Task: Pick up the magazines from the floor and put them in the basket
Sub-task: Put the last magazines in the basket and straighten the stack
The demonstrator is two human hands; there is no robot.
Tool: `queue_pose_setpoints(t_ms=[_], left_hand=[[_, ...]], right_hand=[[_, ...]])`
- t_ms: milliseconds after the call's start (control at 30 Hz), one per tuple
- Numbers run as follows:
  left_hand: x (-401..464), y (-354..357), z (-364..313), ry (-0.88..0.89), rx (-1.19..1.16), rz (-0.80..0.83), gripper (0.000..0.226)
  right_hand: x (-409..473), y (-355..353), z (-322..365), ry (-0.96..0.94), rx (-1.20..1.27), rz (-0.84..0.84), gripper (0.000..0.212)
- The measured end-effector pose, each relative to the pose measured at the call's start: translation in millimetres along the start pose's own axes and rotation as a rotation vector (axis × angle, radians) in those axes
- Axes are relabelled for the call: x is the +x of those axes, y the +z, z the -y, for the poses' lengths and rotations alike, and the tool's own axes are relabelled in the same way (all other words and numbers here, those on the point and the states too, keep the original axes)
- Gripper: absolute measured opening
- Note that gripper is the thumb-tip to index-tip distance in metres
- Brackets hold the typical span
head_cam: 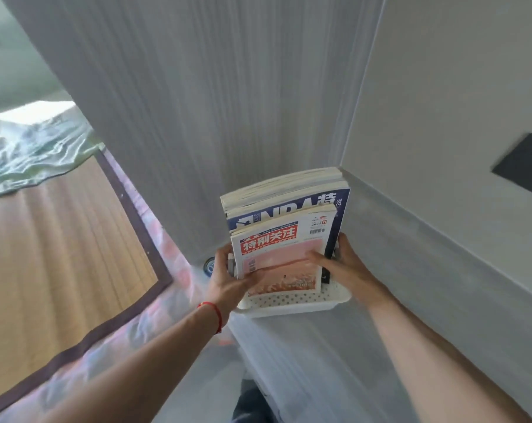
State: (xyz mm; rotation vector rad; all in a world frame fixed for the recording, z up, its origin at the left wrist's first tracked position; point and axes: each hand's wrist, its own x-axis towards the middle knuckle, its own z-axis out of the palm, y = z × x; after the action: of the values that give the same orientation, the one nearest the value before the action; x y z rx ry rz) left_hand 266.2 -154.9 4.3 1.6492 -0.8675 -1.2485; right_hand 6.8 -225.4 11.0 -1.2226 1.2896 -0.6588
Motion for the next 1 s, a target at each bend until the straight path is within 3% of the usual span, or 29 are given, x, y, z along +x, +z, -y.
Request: queue_pose_setpoints(t_ms=[133, 367, 633, 767, 800, 867, 1000], left_hand=[[-14.4, -27.1, 3.7, -0.002, -0.093, -0.111, 0.078], [-19.9, -47.1, 9.3, -0.001, -0.203, -0.307, 0.071], [-10.1, -34.4, 8.9, 0.006, -0.349, -0.423, 0.07], [-12.1, -46.7, 10.4, -0.079, -0.38, -0.372, 0.105], [-12.0, -50.9, 13.9, -0.089, -0.409, -0.353, 0.107], [-13.9, -51.9, 18.1, -0.086, -0.46, -0.318, 0.09], [-5.9, -34.8, 22.4, -0.253, -0.761, -0.422, 0.03]], right_hand=[[23.5, 30.8, 14.2, 0.021, -0.056, 0.078, 0.086], [69.9, 70.7, 45.6, 0.016, -0.121, 0.244, 0.091], [121.5, 81.6, 64.8, 0.049, -0.292, 0.248, 0.108], [111.4, 78.7, 50.3, 0.009, -0.392, 0.155, 0.114], [105.3, 77.3, 43.5, -0.011, -0.396, 0.11, 0.108], [93.1, 78.2, 26.8, -0.038, -0.36, 0.003, 0.078], [79.3, 87.7, 0.5, -0.02, -0.171, -0.223, 0.031]])
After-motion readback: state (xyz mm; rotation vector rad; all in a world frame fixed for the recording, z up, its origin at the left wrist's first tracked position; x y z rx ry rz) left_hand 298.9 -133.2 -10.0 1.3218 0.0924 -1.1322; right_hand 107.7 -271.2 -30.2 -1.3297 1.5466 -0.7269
